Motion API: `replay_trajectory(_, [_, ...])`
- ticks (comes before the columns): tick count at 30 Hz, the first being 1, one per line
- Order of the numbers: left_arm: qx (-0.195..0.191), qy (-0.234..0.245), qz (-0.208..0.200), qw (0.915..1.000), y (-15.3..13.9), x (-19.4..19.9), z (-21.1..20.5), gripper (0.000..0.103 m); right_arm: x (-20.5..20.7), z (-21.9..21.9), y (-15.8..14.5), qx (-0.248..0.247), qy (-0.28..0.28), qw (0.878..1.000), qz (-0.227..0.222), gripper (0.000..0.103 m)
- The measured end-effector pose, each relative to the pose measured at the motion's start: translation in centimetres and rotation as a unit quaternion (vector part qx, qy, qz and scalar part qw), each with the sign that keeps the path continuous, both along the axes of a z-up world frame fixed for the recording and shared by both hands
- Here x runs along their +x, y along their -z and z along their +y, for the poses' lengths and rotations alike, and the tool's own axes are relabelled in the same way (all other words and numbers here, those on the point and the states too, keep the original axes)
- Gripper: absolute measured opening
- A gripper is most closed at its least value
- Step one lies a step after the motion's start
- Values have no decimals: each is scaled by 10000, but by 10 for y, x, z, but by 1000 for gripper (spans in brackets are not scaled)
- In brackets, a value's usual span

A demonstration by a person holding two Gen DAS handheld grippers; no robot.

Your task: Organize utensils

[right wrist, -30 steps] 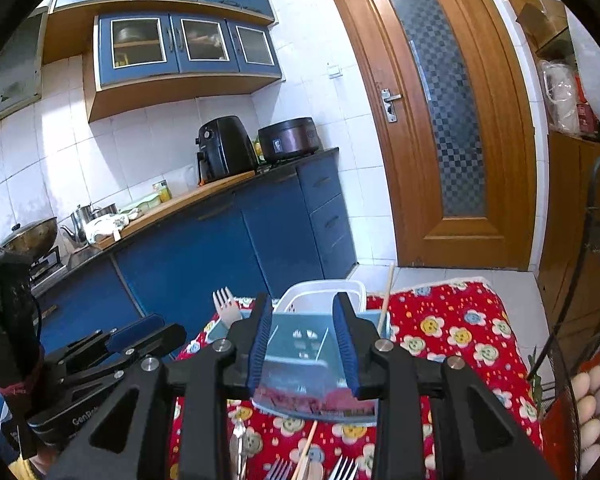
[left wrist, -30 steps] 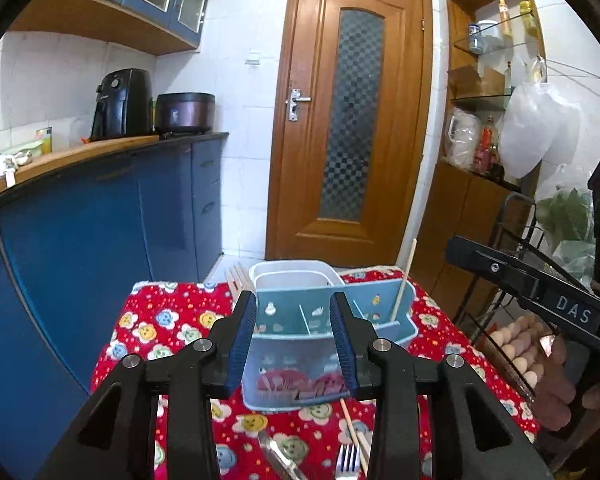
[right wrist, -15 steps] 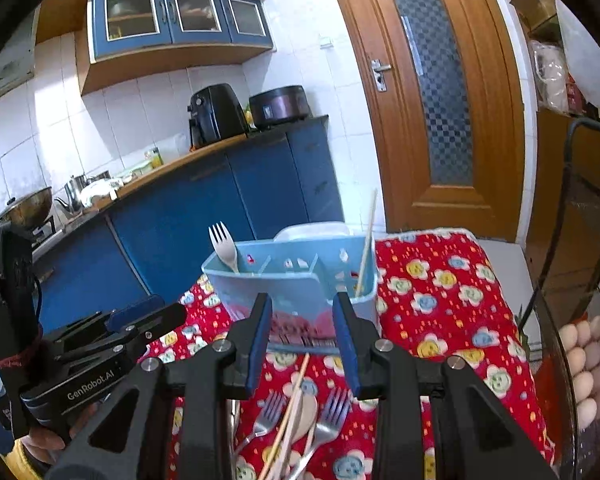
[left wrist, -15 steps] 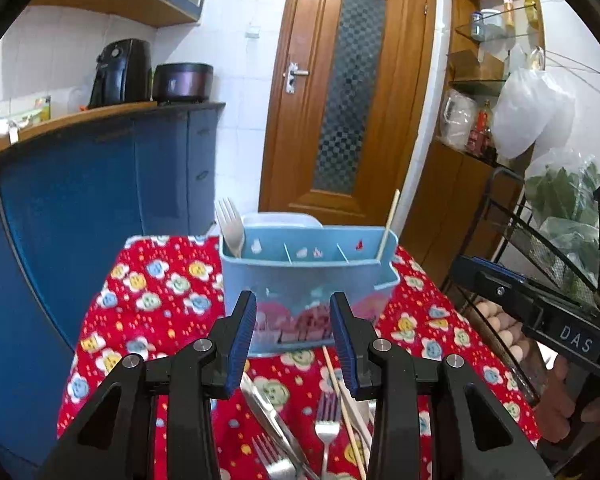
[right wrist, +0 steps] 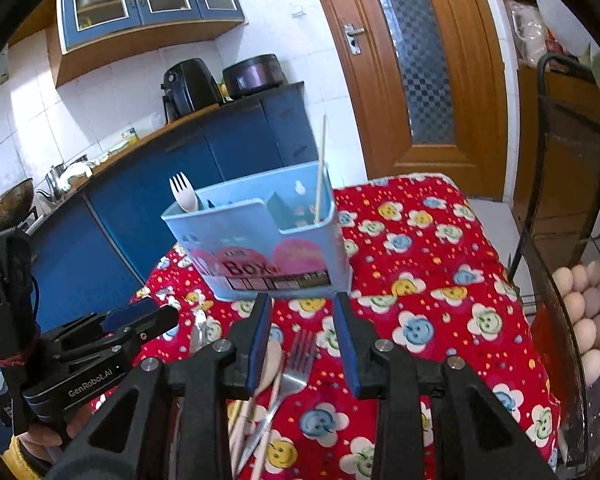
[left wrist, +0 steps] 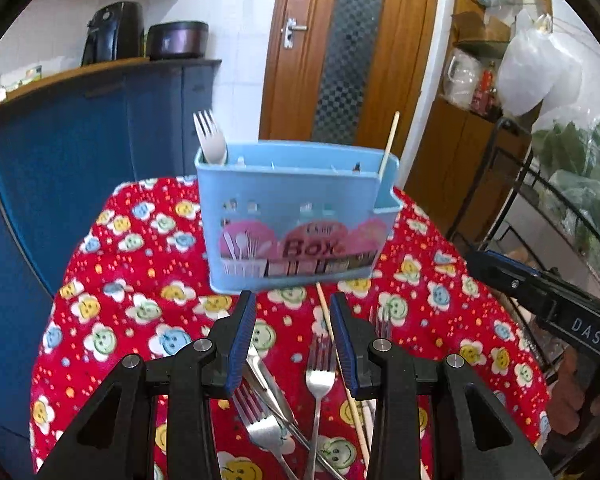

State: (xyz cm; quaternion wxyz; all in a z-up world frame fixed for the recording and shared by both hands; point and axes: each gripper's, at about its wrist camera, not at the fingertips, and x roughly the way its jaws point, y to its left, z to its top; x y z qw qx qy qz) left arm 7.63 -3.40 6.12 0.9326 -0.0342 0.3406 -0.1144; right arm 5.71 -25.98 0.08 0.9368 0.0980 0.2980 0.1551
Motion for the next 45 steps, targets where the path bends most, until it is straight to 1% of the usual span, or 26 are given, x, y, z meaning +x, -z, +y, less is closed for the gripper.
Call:
replay_trajectory(8, [206, 20, 384, 9990, 29, 5, -12, 39, 2, -9, 20, -32, 101, 9997, 199, 34])
replay_trajectory(13, [515, 7, 573, 9970, 43, 8, -22, 39, 5, -18, 31, 54, 157, 9992, 352, 34])
replay_trajectory(22, [880, 274, 866, 9920, 59, 9, -44, 39, 9, -30, 42, 183, 200, 9984, 506, 35])
replay_trajectory(26, [1047, 312, 959, 9894, 65, 12, -51, 39, 10, -33, 46, 234, 202, 9979, 572, 35])
replay_trajectory(31, [1330, 256, 928, 9864, 68, 19, -57, 39, 12, -34, 49, 295, 182, 9975, 617, 35])
replay_trajectory(34, [1356, 178, 1054, 9850, 75, 25, -55, 39, 14, -33, 51, 329, 154, 9972, 652, 35])
replay_trajectory(37, [1273, 188, 1018, 9864, 76, 26, -52, 39, 18, -30, 52, 351, 96, 9970, 685, 35])
replay_trajectory(38, [1256, 185, 1006, 9868, 76, 26, -52, 37, 19, -29, 53, 342, 71, 9970, 693, 35])
replay_trajectory(40, [1157, 250, 1018, 9877, 76, 26, -51, 24, 20, -26, 53, 314, 33, 9971, 695, 35])
replay_trajectory(42, [1089, 259, 1008, 9886, 75, 27, -50, 24, 21, -23, 53, 273, -2, 9971, 711, 35])
replay_trajectory(45, [873, 323, 1034, 9903, 74, 27, -45, 24, 23, -18, 55, 226, -85, 9968, 766, 35])
